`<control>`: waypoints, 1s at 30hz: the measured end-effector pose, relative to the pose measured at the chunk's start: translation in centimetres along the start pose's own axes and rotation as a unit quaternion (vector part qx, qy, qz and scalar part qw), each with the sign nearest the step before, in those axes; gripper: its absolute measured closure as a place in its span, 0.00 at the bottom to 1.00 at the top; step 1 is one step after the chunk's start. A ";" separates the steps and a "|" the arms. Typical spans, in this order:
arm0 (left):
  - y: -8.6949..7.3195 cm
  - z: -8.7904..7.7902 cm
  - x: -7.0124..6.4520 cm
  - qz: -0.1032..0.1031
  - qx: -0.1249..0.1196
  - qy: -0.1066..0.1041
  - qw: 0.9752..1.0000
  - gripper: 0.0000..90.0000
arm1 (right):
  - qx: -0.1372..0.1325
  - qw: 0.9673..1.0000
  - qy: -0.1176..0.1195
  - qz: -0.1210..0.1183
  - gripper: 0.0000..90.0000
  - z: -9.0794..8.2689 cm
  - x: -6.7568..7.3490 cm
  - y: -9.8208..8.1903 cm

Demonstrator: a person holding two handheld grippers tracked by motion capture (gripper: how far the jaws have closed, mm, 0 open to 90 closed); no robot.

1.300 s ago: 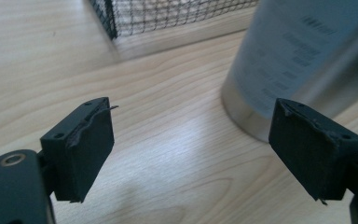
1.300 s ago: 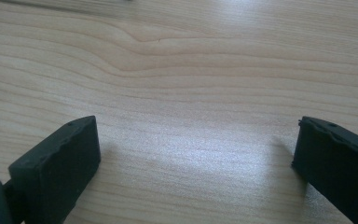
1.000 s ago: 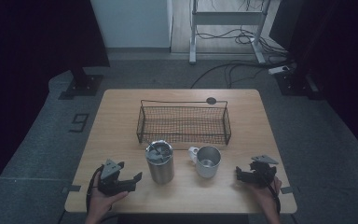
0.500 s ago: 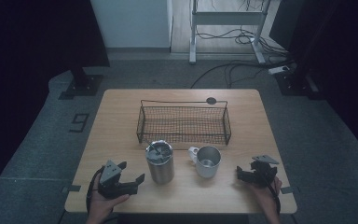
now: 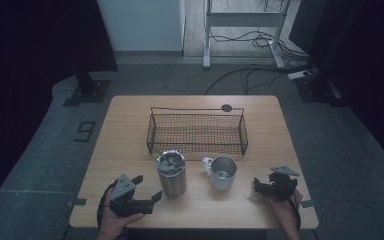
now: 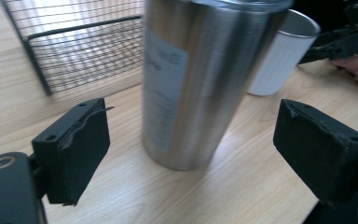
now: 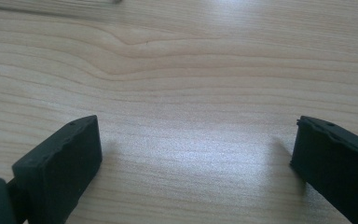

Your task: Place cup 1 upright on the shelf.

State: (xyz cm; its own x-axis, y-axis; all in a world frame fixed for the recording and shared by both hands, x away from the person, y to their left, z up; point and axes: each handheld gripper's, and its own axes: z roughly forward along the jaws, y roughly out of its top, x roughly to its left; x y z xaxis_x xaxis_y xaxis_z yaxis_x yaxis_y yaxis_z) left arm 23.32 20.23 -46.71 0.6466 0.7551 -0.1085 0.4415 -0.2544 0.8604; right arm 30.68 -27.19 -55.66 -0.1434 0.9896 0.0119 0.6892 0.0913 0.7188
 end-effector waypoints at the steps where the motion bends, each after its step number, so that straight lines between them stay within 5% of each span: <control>1: 0.0 0.1 -0.2 0.003 0.000 -0.003 1.000 0.11 | 0.000 1.000 0.000 0.000 0.02 0.0 0.0 0.0; 10: 0.6 0.9 -0.8 0.009 0.003 -0.012 1.000 0.06 | -0.001 1.000 -0.002 0.004 0.02 0.0 0.0 0.0; 30: 2.4 4.4 -0.3 0.001 0.014 0.002 1.000 0.00 | -0.003 1.000 -0.007 0.007 0.04 -0.1 -0.1 0.0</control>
State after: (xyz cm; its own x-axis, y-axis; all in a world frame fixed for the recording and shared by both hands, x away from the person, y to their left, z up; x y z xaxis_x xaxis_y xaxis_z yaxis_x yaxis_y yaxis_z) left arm 26.96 16.76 -46.79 0.6455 0.7565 -0.1045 0.4573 -0.2733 0.8463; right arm 30.61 -27.27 -55.62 -0.1241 0.9922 0.0129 0.6865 0.0764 0.7231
